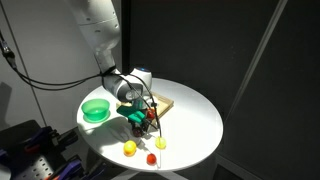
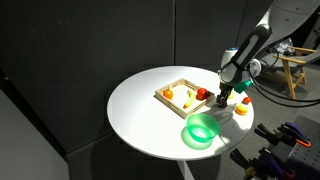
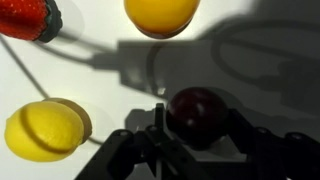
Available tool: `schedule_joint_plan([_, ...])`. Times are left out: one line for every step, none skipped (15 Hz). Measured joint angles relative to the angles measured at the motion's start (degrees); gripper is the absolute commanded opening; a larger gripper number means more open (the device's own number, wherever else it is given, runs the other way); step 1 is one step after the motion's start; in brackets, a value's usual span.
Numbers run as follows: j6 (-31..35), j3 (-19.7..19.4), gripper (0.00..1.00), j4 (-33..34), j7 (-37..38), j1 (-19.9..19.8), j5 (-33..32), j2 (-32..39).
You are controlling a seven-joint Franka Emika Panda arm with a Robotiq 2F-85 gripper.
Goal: Put the plum in the green bowl
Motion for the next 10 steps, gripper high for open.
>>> schedule_joint_plan([0.0,0.0,0.35,0.11,0.01,0.0,0.0,0.03])
schedule_joint_plan([0.0,0.0,0.35,0.22,0.01,0.0,0.0,0.05])
schedule_joint_plan([0.0,0.0,0.35,0.27,0.02,0.0,0.0,0.06])
schedule_joint_plan([0.0,0.0,0.35,0.33,0.03,0.0,0.0,0.05])
schedule_joint_plan([0.0,-0.01,0.35,0.36,0.04,0.0,0.0,0.01])
schedule_joint_plan([-0.01,-0.02,0.35,0.36,0.04,0.0,0.0,-0.09])
schedule_joint_plan([-0.1,-0.04,0.35,0.37,0.04,0.0,0.0,-0.31])
schedule_joint_plan([-0.22,-0.08,0.35,0.37,0.06,0.0,0.0,-0.63])
schedule_joint_plan([-0.55,-0.17,0.35,0.35,0.08,0.01,-0.03,-1.08])
schedule_joint_plan([-1.16,-0.28,0.35,0.35,0.11,0.03,-0.08,-1.66])
